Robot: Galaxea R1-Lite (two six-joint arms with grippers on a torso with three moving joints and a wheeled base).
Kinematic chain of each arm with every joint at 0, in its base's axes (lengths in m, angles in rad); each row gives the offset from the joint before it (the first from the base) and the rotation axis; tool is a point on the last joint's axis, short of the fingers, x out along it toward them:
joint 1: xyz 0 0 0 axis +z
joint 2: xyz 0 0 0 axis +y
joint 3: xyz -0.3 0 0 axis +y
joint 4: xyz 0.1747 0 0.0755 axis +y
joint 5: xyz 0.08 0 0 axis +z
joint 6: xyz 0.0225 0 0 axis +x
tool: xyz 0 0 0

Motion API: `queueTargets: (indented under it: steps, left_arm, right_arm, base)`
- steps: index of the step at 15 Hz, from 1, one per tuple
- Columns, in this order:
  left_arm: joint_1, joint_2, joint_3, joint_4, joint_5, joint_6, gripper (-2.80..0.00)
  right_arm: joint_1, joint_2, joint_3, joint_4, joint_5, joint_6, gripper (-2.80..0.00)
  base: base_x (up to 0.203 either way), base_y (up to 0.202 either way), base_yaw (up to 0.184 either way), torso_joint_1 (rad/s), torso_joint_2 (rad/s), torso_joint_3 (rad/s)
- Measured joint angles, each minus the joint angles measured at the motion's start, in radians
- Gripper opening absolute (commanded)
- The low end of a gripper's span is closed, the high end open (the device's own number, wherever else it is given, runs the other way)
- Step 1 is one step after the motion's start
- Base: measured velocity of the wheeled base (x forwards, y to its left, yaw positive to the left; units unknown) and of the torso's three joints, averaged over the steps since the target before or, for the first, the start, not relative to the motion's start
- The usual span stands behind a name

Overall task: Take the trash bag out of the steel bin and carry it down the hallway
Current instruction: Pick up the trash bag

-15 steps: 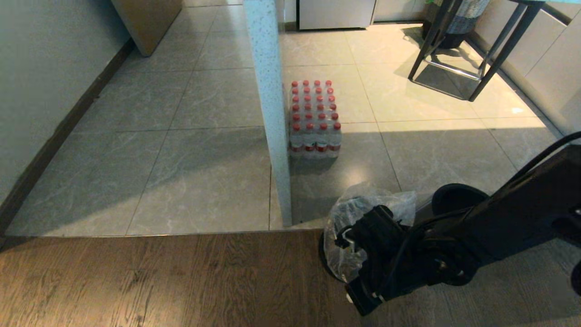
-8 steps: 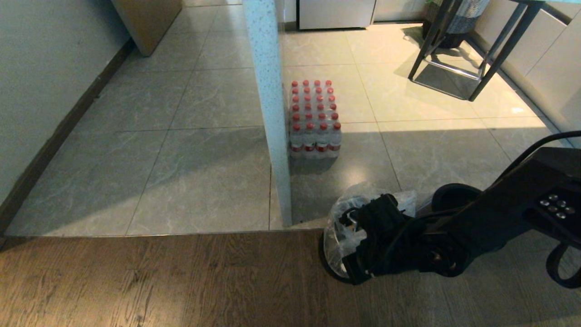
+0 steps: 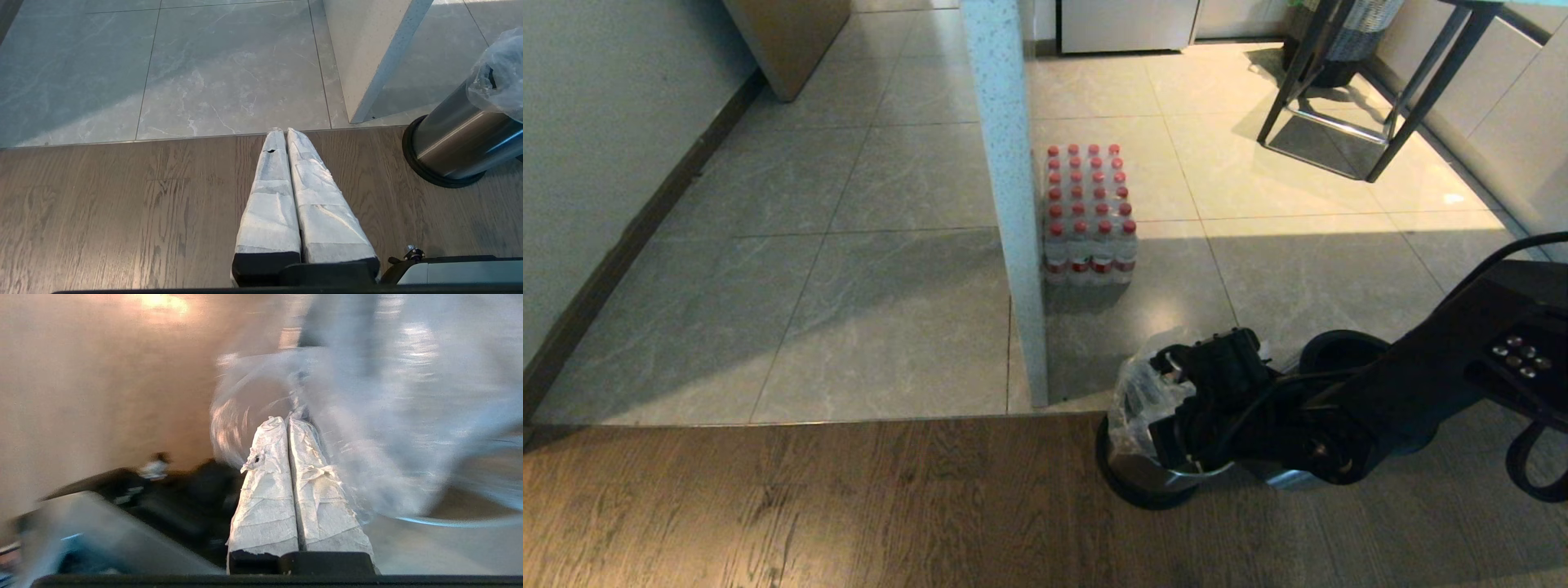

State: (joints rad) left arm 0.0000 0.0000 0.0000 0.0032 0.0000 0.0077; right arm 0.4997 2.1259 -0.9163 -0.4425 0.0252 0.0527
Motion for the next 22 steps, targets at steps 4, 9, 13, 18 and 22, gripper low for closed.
queueTargets:
  steps: [4, 9, 13, 18, 22]
  left_arm:
    - [0.000, 0.000, 0.000, 0.000, 0.000, 0.000, -2.80]
    - [0.000, 0.000, 0.000, 0.000, 0.000, 0.000, -2.80]
    - [0.000, 0.000, 0.000, 0.000, 0.000, 0.000, -2.80]
    - [0.000, 0.000, 0.000, 0.000, 0.000, 0.000, -2.80]
    - [0.000, 0.000, 0.000, 0.000, 0.000, 0.000, -2.80]
  right_arm:
    - [-0.031, -0.002, 0.013, -0.005, -0.039, -0.059, -2.80]
    - [-0.085, 0.017, -0.003, -0.064, -0.082, -0.089, -2.80]
    - [-0.115, 0.018, -0.010, -0.062, -0.081, -0.113, -2.80]
    - [-0.133, 0.001, -0.012, -0.068, -0.075, -0.113, 0.00]
    - [-0.137, -0.018, 0.003, -0.066, -0.081, -0.114, 0.00]
  base:
    - [0.000, 0.000, 0.000, 0.000, 0.00, 0.000]
    - [0.000, 0.000, 0.000, 0.000, 0.00, 0.000]
    - [0.000, 0.000, 0.000, 0.000, 0.00, 0.000]
    - [0.000, 0.000, 0.000, 0.000, 0.00, 0.000]
    - [0.000, 0.000, 0.000, 0.000, 0.00, 0.000]
